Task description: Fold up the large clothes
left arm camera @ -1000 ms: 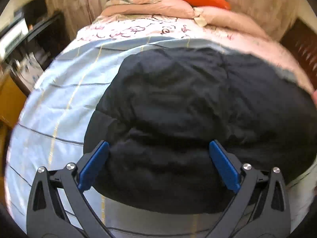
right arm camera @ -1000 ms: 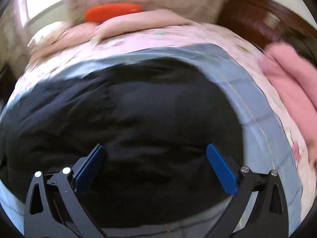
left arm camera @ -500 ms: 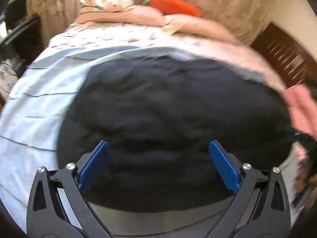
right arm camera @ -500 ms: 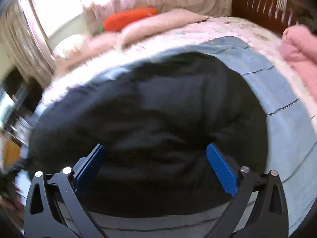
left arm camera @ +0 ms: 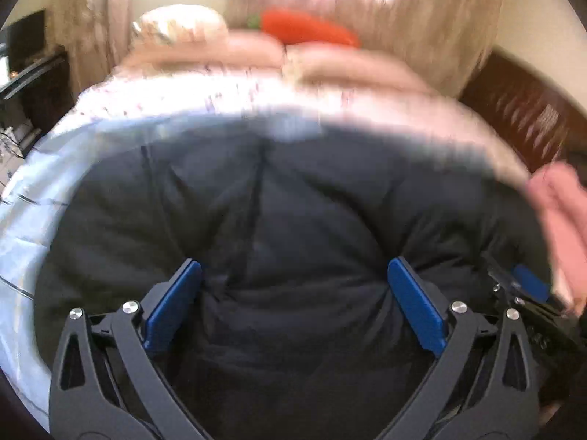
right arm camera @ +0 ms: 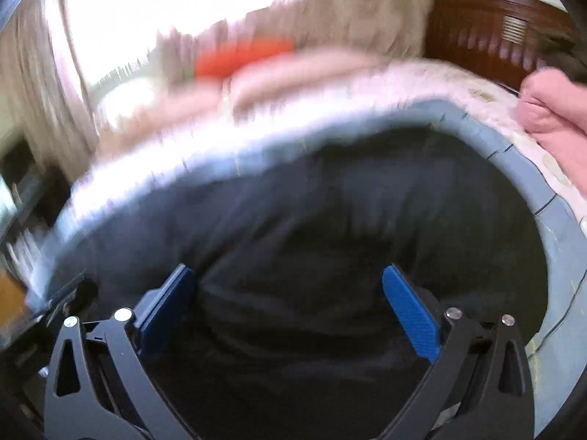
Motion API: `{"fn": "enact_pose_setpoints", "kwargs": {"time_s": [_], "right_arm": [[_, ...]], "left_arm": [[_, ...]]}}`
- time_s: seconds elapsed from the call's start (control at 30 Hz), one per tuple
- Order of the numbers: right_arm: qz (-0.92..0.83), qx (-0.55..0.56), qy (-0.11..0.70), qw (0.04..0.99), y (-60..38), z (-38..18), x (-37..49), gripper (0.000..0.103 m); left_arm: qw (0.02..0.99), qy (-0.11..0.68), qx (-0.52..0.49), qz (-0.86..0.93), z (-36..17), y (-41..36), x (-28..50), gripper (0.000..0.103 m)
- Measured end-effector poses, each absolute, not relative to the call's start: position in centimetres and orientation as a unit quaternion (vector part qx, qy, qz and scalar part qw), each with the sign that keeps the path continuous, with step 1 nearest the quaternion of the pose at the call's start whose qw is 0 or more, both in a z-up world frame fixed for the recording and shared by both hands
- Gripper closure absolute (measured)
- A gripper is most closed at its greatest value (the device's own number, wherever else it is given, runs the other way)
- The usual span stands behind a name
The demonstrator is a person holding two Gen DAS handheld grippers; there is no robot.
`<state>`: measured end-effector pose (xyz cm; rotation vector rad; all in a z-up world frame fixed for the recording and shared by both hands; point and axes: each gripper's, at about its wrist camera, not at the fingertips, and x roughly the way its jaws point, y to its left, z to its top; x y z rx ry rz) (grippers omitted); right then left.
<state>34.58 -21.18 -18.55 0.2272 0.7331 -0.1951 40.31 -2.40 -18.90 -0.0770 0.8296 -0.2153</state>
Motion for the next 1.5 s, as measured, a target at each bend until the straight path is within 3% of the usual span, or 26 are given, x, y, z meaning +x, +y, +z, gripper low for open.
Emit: {"fn": "enact_pose_setpoints", "kwargs": {"time_s": [0.17, 0.27, 0.37, 0.6, 0.87, 0.97, 1.1, 1.23, 1.5], "right_arm": [[-0.080, 0.170, 0.307, 0.933, -22.0, -14.9, 33.1, 0.001], [-0.118, 0.062, 0.386, 0.913, -20.2, -18.8, 35.8, 0.001], [-0.113, 0.132, 0.410, 0.895, -21.5, -15.7, 34.9, 0.001], [-0.109, 0.100, 0.312, 0.939, -19.5, 1.9, 24.7, 0.001], [-0.240, -0.013, 0.248, 0.938, -17.4, 23.8, 13.5, 0.001], [-0.284, -0.004, 0.271, 0.920, -18.3, 26.8, 11.7, 0.001], [-0.339, 0.004, 0.259, 0.905, -20.7, 26.4, 9.1, 0.001], [-0.262, -0.006, 0.353, 0.898, -21.7, 21.9, 11.7, 0.001], [-0.097, 0.002, 0.433, 0.896, -20.3, 16.1, 15.4, 0.001]], "left_arm": [[0.924, 0.363, -0.051, -0.111, -14.9, -1.8, 38.8, 0.002], [0.898, 0.428, -0.008, -0.096, -18.7, -2.7, 40.4, 0.002], [0.892, 0.438, -0.050, -0.096, -16.2, -1.3, 40.4, 0.002], [0.930, 0.349, -0.036, -0.111, -0.7, 1.9, 32.5, 0.002], [0.934, 0.332, -0.008, -0.131, 16.5, 5.0, 23.1, 0.002], [0.930, 0.341, -0.003, -0.136, 20.1, 5.2, 20.6, 0.002], [0.916, 0.370, -0.011, -0.156, 21.3, 5.2, 19.1, 0.002], [0.919, 0.378, -0.006, -0.110, 20.8, 5.1, 18.5, 0.002], [0.908, 0.416, -0.018, -0.043, 17.6, 3.8, 18.8, 0.002]]}}
